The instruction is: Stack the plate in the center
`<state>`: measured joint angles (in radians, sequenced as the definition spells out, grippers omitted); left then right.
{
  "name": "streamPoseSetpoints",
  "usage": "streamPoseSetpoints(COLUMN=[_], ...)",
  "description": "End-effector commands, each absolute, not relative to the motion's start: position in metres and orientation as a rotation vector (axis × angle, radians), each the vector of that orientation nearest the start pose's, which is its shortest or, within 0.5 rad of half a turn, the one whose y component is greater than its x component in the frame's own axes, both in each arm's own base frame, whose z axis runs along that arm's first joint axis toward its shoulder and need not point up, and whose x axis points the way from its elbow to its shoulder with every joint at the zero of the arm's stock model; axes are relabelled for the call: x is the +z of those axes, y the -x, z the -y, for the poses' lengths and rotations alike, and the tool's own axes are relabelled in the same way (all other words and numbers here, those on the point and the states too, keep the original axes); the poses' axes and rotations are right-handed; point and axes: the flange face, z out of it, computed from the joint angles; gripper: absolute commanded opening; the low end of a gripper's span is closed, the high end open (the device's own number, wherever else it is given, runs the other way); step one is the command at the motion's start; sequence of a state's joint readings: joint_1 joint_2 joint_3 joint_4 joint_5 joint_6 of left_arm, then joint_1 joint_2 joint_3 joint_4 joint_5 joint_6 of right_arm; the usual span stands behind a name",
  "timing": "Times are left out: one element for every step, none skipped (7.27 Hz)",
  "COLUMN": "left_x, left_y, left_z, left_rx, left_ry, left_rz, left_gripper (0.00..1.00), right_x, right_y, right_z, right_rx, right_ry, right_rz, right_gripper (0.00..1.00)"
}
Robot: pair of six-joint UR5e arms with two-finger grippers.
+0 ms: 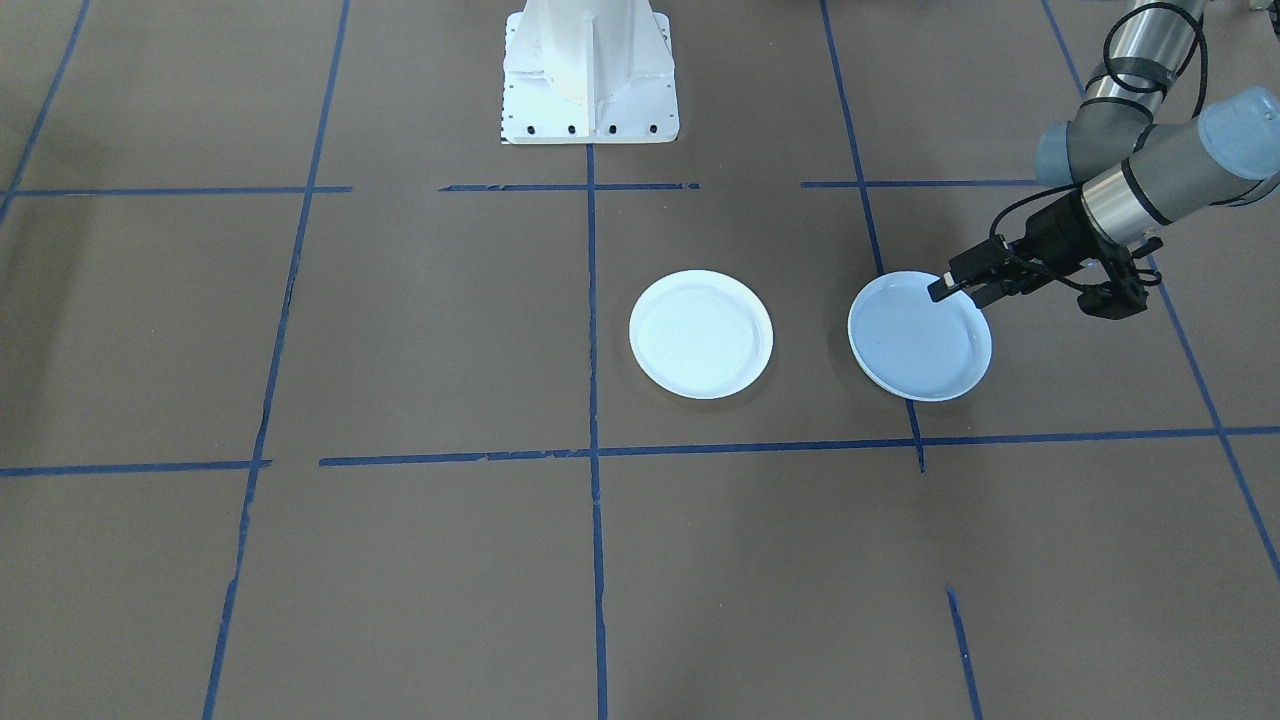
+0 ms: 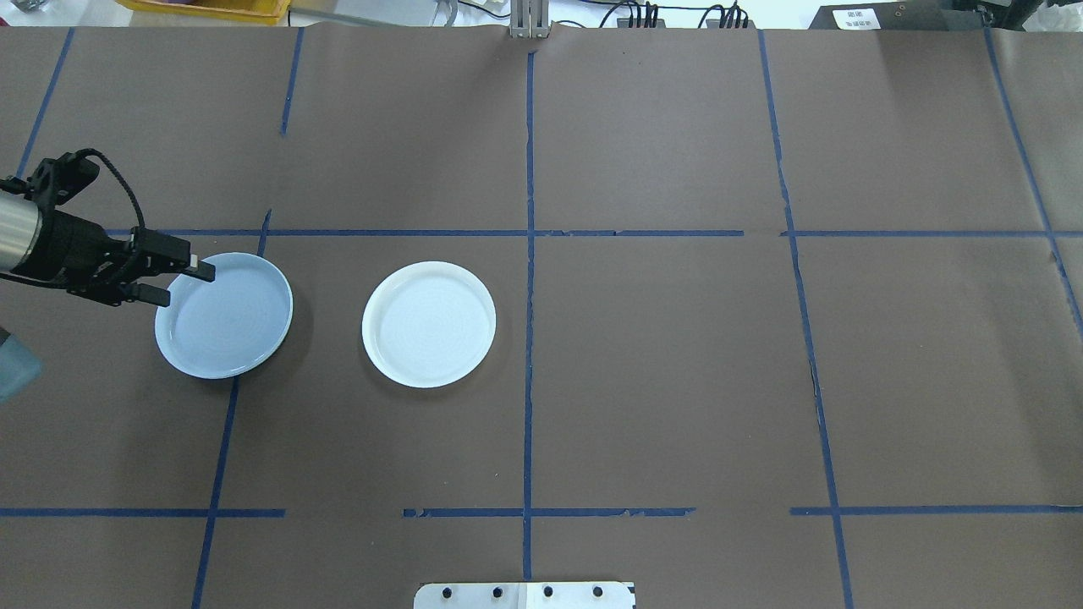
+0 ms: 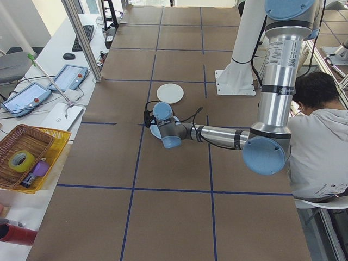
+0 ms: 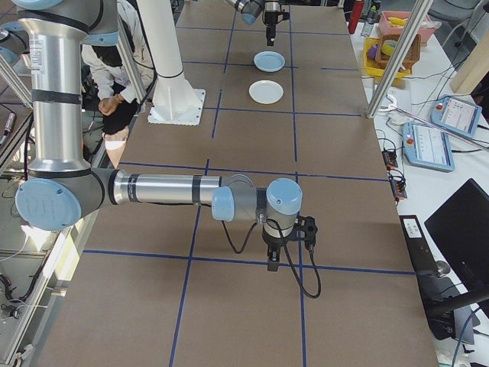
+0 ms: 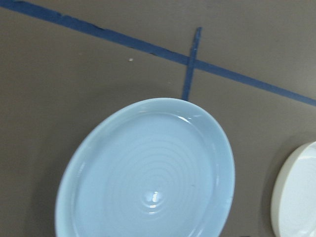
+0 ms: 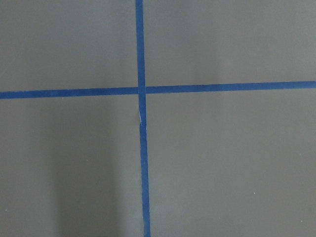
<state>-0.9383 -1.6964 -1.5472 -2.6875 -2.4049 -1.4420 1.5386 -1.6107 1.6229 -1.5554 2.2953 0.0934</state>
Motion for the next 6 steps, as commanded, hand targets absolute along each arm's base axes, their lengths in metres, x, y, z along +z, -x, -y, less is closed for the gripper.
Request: streamPoseSetpoints(left_x=[0.406,0.398,0.389,0.388,0.392,0.396], left_y=[-0.353,-0.391,-0.413,-0.428,-0.448,-0.456], left_z=[0.476,0.467,0.459,0.449,0.434,0.427], left_rx=[-0.250,-0.294,-0.294,-0.306,-0.297,-0.286], left_ry=[0.045,-0.009,-0.029,-0.036,-0.035,-0.023], left_rz=[-1.375,-1.346,-1.348,-1.343,-1.331,-1.324], left_gripper=[1.00,1.00,1.00,1.00,1.00,0.99], right_x=[0.654,0.654,0.654,0.654,0.654,0.654], right_y=[-0.052,-0.052,-0.052,-0.053,-0.052,-0.052], right_z=[0.479,0.479,0.479,0.479,0.479,0.479], right_rx=[0.049,0.049,0.049,0.050,0.049,0.049], right_ry=[0.019,0.019,0.019,0.019,0.019,0.019], right_rz=[0.724,0.726,0.726,0.726,0.726,0.726], right_gripper=[1.00,1.00,1.00,1.00,1.00,1.00])
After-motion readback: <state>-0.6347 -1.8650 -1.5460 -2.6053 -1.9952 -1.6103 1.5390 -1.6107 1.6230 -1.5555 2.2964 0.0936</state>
